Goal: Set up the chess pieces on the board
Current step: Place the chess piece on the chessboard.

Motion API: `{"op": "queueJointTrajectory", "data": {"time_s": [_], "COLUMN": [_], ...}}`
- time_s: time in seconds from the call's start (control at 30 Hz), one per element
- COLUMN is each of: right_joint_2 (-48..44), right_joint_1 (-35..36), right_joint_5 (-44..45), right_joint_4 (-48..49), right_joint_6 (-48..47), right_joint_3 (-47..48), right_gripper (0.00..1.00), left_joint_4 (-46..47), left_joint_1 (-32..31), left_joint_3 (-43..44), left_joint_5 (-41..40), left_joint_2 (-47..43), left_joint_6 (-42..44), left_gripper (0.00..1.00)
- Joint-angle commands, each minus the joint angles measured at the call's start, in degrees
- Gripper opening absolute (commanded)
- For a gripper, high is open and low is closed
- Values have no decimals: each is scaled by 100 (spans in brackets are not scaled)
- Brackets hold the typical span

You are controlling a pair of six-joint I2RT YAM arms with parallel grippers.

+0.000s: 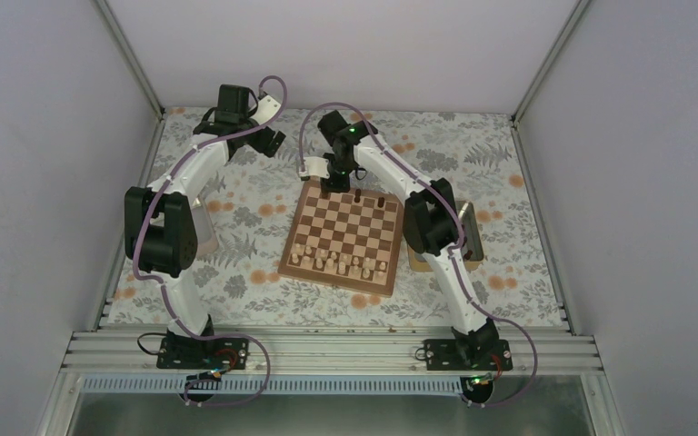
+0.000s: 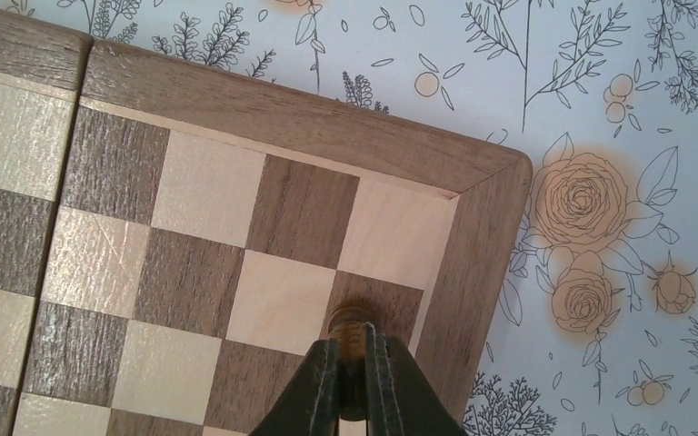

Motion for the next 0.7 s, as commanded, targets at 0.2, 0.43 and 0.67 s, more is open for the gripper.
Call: {"op": "queueJointTrajectory", "data": {"time_s": [0.2, 0.43, 0.67], "right_joint_2": [108, 75, -50], "right_joint_1": [5, -9, -8], "right_joint_5": [40, 129, 123], "right_joint_4": [32, 123, 238], "right_joint_6": [-112, -68, -68], "right_joint_3": [-105, -152, -274], "right_gripper": [6, 14, 23], "left_joint_4": [-40, -77, -76], "left_joint_1": [-29, -29, -34], "left_joint_3": [24, 41, 41], "left_joint_5": [128, 163, 159], "left_joint_2": [-127, -96, -88], "left_joint_6": [15, 33, 33], "left_gripper": [100, 100, 100]}}
